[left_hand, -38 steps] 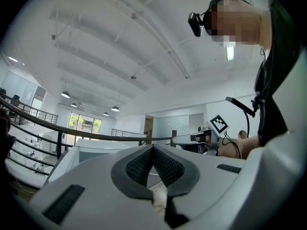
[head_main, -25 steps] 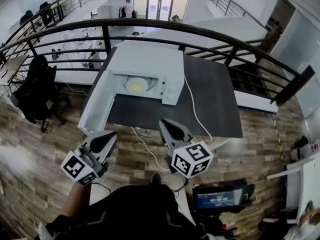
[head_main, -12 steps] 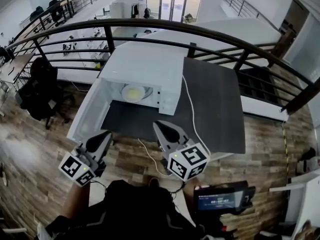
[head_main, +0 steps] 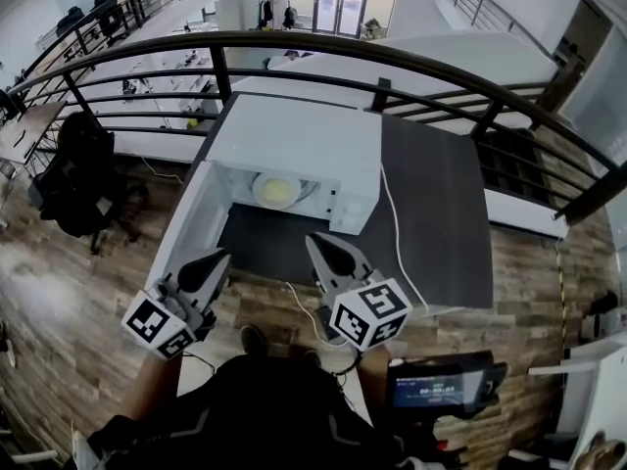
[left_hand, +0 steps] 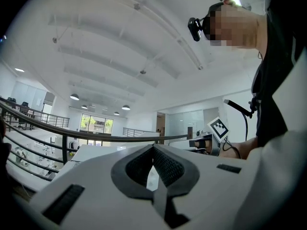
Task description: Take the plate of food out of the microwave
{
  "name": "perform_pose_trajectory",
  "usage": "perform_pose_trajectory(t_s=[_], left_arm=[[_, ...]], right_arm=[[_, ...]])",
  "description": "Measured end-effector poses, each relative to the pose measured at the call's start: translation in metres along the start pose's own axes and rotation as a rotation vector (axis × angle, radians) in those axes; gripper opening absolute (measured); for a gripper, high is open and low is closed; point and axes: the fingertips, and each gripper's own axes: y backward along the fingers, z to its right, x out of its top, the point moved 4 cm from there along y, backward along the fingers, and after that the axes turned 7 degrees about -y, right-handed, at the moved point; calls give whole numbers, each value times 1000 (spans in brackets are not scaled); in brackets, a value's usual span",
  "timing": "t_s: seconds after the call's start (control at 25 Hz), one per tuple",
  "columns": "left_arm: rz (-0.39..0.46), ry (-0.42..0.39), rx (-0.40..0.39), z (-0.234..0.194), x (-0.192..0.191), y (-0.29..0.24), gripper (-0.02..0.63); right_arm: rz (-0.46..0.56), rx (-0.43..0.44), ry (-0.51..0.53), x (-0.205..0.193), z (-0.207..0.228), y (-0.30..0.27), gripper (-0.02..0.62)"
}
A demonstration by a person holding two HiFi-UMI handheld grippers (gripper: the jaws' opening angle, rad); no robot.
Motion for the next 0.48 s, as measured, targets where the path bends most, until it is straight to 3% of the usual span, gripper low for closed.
perform_pose_trajectory(t_s=[0.24,0.48], left_arm=[[22,31,-12,-51,4,2,3],[41,35,-69,-88,-2,9,3]], right_arm=[[14,-42,-60,-12,-5,-51,2],[25,-102,-281,-40,13,-95,30]])
